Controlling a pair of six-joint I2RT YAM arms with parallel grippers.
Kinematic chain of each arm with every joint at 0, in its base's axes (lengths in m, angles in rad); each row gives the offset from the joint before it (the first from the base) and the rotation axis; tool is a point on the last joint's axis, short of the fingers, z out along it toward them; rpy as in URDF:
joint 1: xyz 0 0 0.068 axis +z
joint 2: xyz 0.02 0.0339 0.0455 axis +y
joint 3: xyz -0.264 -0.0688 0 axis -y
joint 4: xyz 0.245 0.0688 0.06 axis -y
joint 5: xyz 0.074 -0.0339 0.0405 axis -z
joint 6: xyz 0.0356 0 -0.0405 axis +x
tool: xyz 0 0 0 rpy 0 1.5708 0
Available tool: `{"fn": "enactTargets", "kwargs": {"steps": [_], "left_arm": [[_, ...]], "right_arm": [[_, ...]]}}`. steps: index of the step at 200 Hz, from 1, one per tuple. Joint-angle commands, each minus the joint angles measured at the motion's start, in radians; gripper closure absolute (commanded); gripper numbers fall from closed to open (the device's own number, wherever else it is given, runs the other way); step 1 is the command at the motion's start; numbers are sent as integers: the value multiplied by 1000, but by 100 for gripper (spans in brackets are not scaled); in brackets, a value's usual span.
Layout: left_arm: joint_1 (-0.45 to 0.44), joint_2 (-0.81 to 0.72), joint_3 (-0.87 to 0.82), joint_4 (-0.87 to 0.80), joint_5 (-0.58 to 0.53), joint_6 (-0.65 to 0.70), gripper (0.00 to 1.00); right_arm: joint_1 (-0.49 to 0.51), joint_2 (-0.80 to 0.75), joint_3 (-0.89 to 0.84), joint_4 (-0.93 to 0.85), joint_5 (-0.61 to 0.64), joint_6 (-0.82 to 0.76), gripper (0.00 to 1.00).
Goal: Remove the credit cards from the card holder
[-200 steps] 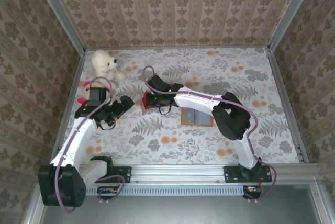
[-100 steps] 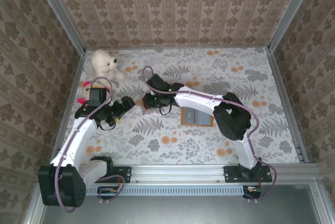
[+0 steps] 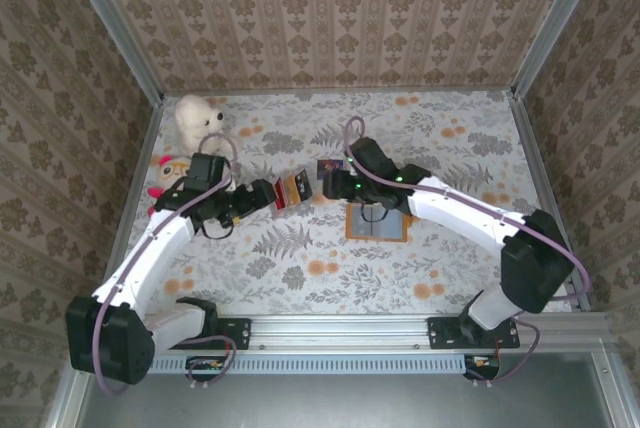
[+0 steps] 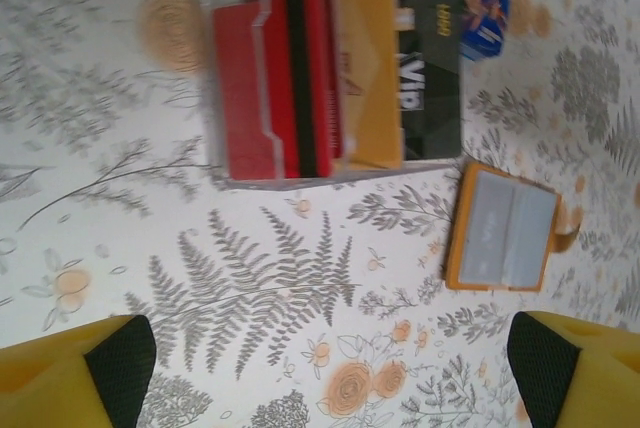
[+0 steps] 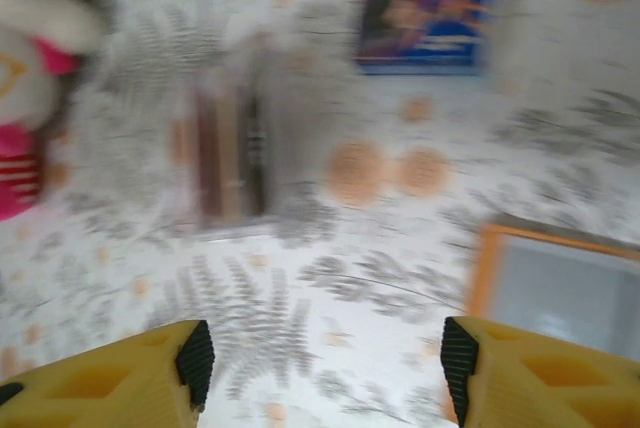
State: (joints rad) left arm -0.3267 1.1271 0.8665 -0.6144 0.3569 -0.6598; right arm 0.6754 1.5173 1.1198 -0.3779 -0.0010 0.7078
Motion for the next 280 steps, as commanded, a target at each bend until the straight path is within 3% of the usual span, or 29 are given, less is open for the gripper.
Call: {"fn": "enactTargets", "kwargs": {"steps": [1, 69, 98, 110, 160, 211, 280], "left_arm": [[-83, 46, 67, -23, -62, 30, 6], [-319, 239, 243, 39, -101, -2, 16], [-382, 342, 280, 94, -97, -52, 19], [-395, 383, 293, 117, -92, -70, 21], [-429, 516, 334, 166, -61, -119, 30], [-439, 558, 320, 211, -43, -156, 44], [-440, 586, 274, 276, 5, -194, 55]], "right_arm": [[-42, -45, -86, -95, 98, 0, 32], [-122, 43, -171, -108, 47, -50, 30], [-161, 71, -199, 4, -180, -44, 37], [-166, 70, -210, 42, -220, -39, 40], [-165, 146, -160, -29, -198, -97, 48], [-165, 201, -140, -82, -136, -114, 53], [-156, 238, -148, -124, -51, -123, 71]]}}
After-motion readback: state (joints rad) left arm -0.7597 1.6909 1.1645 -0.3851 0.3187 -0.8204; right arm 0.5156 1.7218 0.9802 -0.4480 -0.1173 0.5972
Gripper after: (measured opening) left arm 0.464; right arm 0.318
